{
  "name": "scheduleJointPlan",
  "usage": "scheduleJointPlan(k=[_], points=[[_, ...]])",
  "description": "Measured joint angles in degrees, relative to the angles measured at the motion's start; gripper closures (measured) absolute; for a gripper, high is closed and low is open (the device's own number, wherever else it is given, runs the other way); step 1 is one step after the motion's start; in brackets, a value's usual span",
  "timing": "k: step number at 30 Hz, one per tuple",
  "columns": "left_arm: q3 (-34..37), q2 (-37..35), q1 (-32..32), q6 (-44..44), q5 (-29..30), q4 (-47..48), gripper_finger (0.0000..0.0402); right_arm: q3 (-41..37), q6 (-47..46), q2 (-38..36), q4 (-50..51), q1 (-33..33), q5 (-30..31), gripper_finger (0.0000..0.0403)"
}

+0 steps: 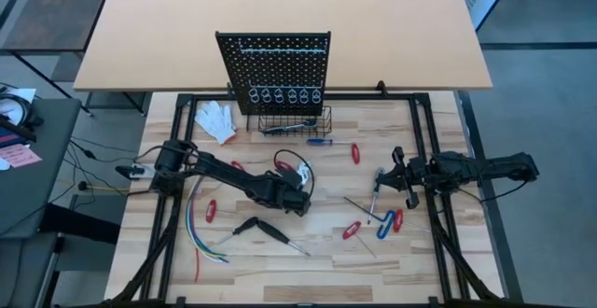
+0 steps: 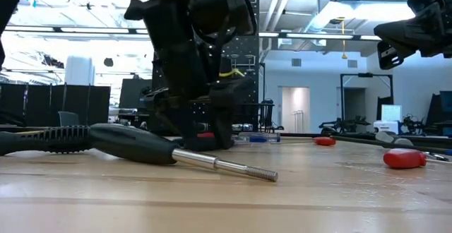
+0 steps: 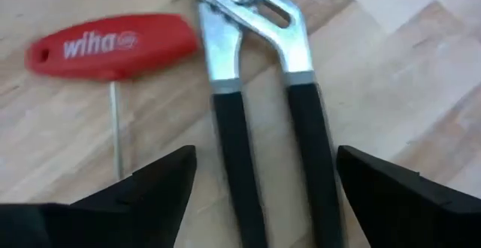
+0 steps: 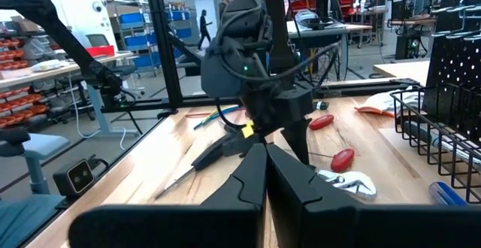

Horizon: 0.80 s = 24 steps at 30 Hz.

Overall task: Hang tools onto peg board
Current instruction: Put the slip joint plier into the black wire basket on the black pegboard

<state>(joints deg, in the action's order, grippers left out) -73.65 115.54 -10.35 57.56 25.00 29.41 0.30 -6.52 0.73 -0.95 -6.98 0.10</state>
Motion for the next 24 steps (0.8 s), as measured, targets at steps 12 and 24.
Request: scheduleJointPlan(k=[12,24], points=[[1.53,-0.21,-0.96,-8.34,-2.84,-2.47,0.0166,0.0,0.01,0.02,-0.18,0.02,0.0,0.0385],[10.49,-3.44,-5.72,-1.92,1.87,-12.54,0.0208,0.0,0.02,0.02,-0.22,0.0,-0.02,0.0385]])
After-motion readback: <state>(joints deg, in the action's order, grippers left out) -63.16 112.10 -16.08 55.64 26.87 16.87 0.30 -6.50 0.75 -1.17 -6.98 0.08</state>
